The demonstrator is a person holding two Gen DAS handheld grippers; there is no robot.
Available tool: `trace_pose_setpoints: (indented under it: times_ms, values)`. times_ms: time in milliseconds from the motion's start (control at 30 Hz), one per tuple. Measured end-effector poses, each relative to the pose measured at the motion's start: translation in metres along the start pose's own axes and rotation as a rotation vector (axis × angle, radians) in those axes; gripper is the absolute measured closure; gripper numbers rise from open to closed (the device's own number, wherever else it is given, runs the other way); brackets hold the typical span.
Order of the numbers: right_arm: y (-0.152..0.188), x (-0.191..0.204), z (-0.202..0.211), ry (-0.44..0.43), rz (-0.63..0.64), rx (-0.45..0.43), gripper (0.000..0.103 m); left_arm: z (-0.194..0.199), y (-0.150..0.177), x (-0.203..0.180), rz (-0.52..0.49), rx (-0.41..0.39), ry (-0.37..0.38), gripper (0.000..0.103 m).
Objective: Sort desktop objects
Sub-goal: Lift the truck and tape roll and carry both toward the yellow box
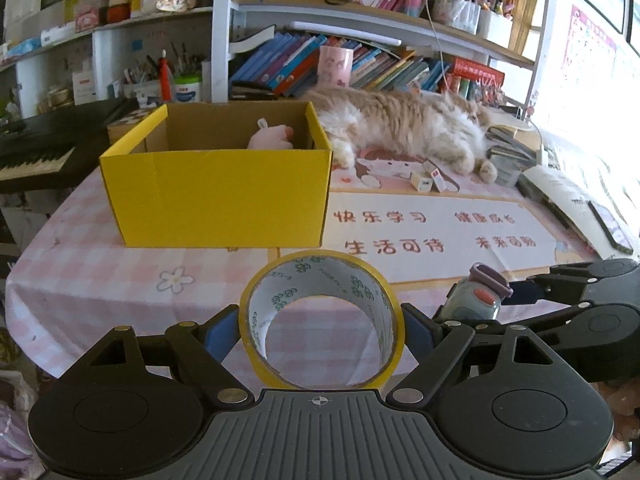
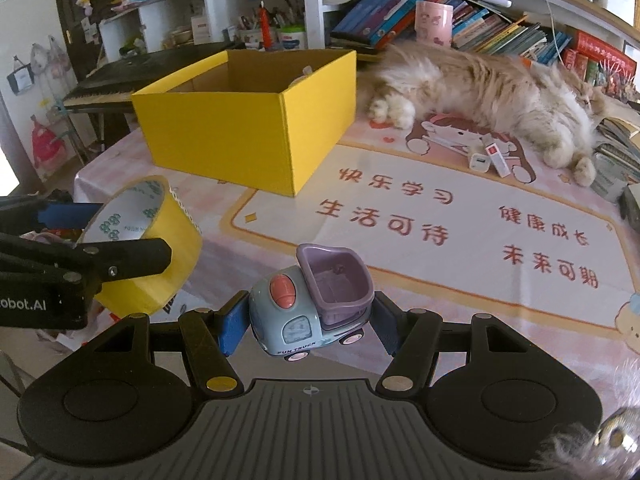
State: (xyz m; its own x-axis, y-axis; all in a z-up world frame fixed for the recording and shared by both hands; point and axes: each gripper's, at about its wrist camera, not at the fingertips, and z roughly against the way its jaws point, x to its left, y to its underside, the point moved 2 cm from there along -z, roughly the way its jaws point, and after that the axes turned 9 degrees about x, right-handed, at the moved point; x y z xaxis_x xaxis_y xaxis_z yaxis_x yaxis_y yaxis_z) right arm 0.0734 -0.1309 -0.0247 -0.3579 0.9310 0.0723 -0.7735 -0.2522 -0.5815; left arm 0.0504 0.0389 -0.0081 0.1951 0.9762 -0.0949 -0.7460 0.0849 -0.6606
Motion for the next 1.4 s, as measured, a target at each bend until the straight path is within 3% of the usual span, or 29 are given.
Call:
trace_pose_setpoints:
  times_ms: [1400]
  values:
    - [0.000, 0.060, -0.010, -0.066, 0.132, 0.012, 0.042, 0.027, 0.017, 0.039, 0.065, -0.045, -0.051, 0.018]
